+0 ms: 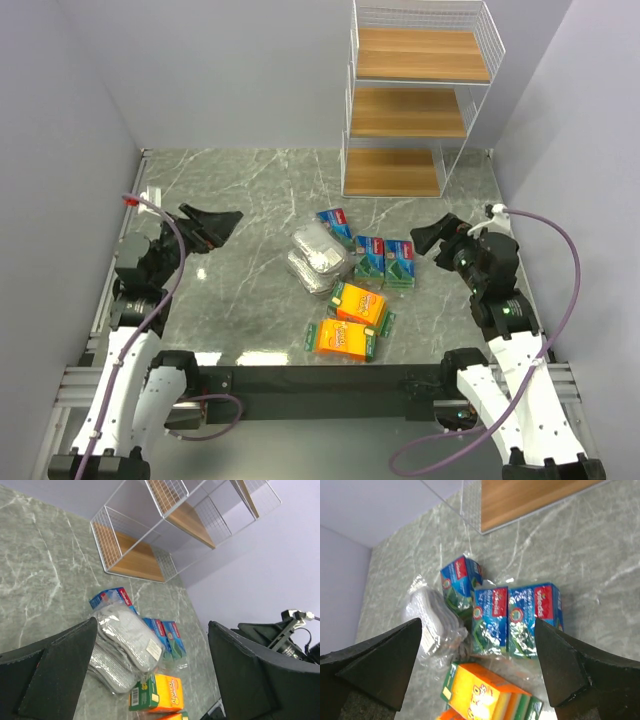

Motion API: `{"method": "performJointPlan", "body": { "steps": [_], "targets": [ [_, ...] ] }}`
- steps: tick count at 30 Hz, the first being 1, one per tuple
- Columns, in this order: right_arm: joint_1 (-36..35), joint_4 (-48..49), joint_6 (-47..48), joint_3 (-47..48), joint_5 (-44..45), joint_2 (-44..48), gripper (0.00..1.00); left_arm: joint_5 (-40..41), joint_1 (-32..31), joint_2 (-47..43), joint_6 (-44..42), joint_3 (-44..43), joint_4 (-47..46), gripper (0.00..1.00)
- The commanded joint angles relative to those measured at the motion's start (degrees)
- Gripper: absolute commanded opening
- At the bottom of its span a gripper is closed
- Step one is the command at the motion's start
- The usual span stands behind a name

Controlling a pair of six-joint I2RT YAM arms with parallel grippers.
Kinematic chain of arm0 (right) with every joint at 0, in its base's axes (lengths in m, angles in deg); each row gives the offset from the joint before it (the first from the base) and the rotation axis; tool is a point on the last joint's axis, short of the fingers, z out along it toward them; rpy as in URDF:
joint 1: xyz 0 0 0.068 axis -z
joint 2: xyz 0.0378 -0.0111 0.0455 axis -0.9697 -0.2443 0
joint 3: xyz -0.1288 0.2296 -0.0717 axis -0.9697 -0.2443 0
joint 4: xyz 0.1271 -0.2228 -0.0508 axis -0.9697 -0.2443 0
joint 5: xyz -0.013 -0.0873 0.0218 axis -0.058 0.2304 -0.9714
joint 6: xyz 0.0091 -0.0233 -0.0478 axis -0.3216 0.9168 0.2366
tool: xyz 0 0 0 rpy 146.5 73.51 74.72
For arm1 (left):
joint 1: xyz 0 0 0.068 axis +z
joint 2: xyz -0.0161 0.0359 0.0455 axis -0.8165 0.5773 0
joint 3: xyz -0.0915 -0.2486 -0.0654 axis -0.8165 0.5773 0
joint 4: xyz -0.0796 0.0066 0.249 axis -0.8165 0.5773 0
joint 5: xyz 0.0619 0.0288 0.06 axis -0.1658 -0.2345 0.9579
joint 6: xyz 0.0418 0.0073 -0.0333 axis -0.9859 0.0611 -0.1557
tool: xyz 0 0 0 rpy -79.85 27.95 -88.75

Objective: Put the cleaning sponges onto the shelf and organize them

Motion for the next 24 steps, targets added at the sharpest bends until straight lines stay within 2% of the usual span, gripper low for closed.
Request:
{"method": "performJointPlan", "body": {
  "steps": [1,7,11,14,18,20,24],
  "targets": [
    [0.28,-3.89,0.69,-0.59,-0.66,0.66,1.00,-3.12,-0.06,-1.15,-0.04,-2.00,2.99,1.00],
    [0.20,-4.26,-4.84,-7.25,0.13,3.99,1.00,-5.39,-0.06,-1.33,-1.18,0.37,2.56,0.99],
    [-0.77,-6.80,-6.78,-8.50,4.78,4.44,1.00,-7.86,-0.06,-0.54,-1.27,1.60,1.24,0.99],
    [-1.38,-5.40,-6.08,-9.03,5.84,0.58,1.00,-7.69,-0.06,0.17,-1.36,2.57,0.01,0.99],
    [-2.44,-2.41,-4.76,-8.24,6.72,-9.33,1.00,-7.95,-0.06,1.39,-0.48,2.66,-1.74,0.99],
    [-2.79,-1.62,-3.89,-7.45,9.70,-11.55,1.00,-7.69,-0.15,1.49,-0.30,2.48,-2.19,0.99],
    [-2.79,1.81,-2.74,-6.57,8.66,-18.65,0.99,-8.13,-0.15,1.31,0.14,3.01,-3.24,0.99]
  ]
}}
